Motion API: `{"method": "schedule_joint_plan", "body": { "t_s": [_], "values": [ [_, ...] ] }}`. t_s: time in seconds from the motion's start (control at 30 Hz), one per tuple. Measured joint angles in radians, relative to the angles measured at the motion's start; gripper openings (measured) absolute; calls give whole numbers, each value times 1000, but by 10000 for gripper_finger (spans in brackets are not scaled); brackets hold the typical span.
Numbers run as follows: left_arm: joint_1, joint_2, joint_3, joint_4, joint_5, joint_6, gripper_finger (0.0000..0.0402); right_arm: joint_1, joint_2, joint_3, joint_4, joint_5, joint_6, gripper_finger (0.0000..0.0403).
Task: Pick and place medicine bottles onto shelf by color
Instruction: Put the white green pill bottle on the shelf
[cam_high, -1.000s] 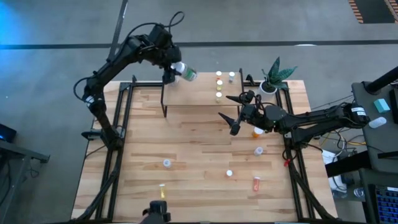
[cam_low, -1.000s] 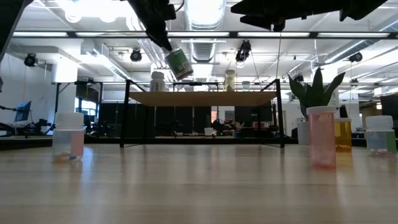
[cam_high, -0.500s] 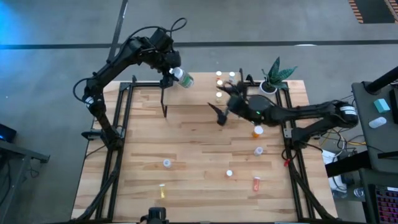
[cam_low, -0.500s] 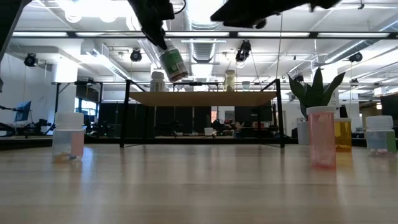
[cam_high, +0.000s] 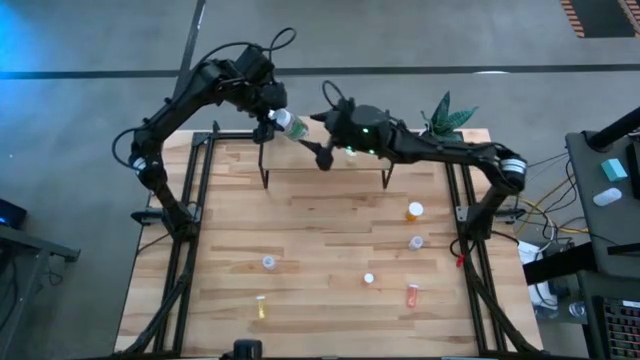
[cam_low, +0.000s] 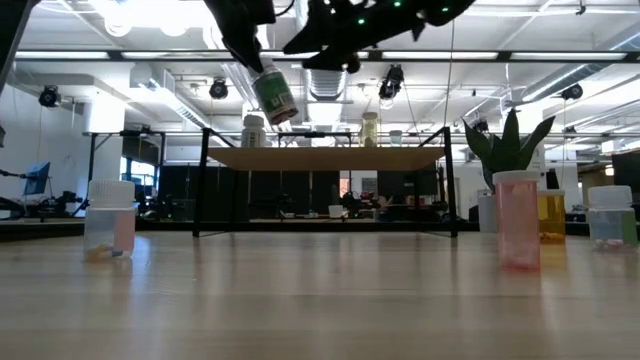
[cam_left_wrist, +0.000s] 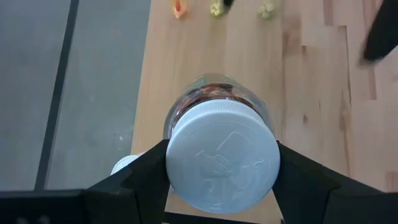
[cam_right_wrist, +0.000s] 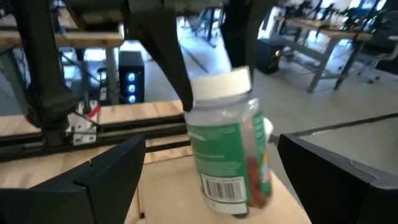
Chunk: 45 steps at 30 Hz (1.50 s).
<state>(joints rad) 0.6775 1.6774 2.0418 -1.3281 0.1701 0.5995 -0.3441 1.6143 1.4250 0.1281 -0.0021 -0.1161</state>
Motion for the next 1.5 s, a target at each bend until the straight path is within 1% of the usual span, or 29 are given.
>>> {"method": "schedule_joint_plan", "body": {
  "t_s": [0.2,0.5,0.67,0.8,0.97,1.07,1.13,1.23,1.4,1.5],
  "values": [
    [-13,-23,0,1,1,6,215,-19,108,131,-52,-26,-11,358],
    [-39,-25,-4,15,12,11,215,-42,169,212,-78,-45,-7,358],
    [-49,-25,-5,10,17,11,215,-70,183,229,-95,-147,5,353],
    [-51,-25,-6,14,27,11,215,-82,183,229,-100,-200,11,323],
    [-51,-25,-6,13,28,12,215,-88,183,229,-118,-207,-23,269],
    [-51,-25,-7,11,32,13,215,-88,183,230,-127,-208,-43,249],
    [-51,-25,-8,11,34,12,218,-88,183,230,-128,-208,-45,245],
    [-51,-25,-14,24,31,-20,234,-89,183,230,-131,-200,-39,245],
    [-52,-25,-14,55,-37,-48,266,-94,184,229,-122,-158,-1,244],
    [-52,-26,-14,66,-61,-48,276,-98,187,228,-114,-127,11,242]
  ]
}}
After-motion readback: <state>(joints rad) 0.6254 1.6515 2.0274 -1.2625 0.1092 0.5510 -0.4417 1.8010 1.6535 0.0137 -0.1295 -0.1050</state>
